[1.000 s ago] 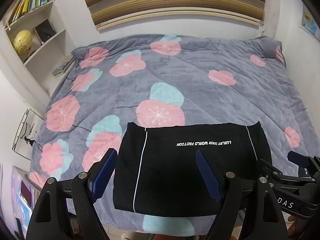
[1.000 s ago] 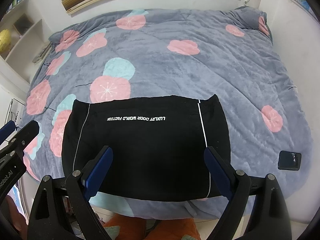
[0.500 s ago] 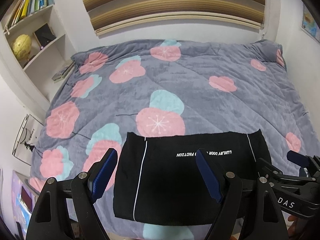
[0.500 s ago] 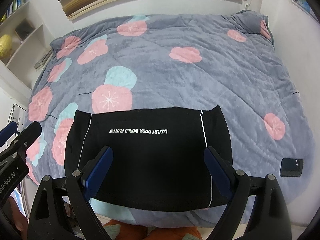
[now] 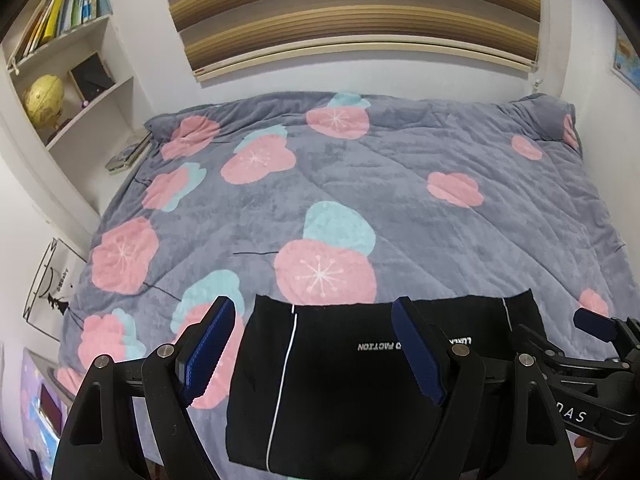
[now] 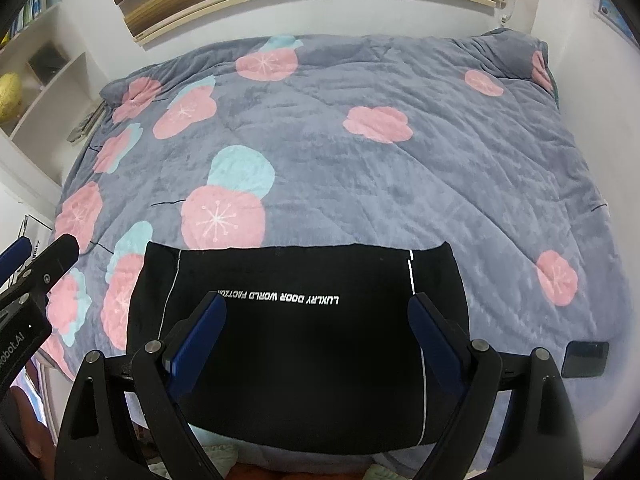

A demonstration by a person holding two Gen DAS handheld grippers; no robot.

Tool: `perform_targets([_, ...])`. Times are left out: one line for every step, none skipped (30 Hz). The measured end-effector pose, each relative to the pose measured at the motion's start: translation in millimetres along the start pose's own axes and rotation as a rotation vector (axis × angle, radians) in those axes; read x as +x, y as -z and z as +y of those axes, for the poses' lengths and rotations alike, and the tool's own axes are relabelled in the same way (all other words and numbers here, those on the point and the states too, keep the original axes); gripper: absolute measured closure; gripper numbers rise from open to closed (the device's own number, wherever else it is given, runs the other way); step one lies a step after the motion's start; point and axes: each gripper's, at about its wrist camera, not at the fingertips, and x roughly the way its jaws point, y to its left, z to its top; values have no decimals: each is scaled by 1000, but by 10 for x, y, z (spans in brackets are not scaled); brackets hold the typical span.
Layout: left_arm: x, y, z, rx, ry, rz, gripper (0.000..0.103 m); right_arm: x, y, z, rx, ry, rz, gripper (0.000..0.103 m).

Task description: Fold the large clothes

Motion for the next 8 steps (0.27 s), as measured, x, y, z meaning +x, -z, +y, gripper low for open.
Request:
perform_targets([47, -30, -10, -2, 1, 6, 21, 26, -27, -6, 1, 0, 3, 10])
perform_targets([77, -48, -17, -2, 0, 9, 21, 64, -64, -13, 1, 0, 8, 10])
perform_targets([108, -64, -27, 0, -2, 11, 21, 103, -93, -19, 2, 1, 12, 10])
perform_targets([155, -85, -46, 6, -7, 13, 21, 157, -130, -25, 4, 1, 20, 10])
perform_targets([182, -99, -57, 10, -8, 11, 21, 197, -146, -25, 5, 0, 27, 10])
perform_targets([213, -110, -69, 14, -11, 8, 21, 240, -162, -24, 4, -2, 36, 10])
perform_targets([259, -128, -76, 16, -24, 13, 21, 298, -189, -18, -1, -2, 47, 10])
perform_targets([325, -152, -75, 12, -28, 28, 21, 338, -209, -5, -9, 6, 50, 10])
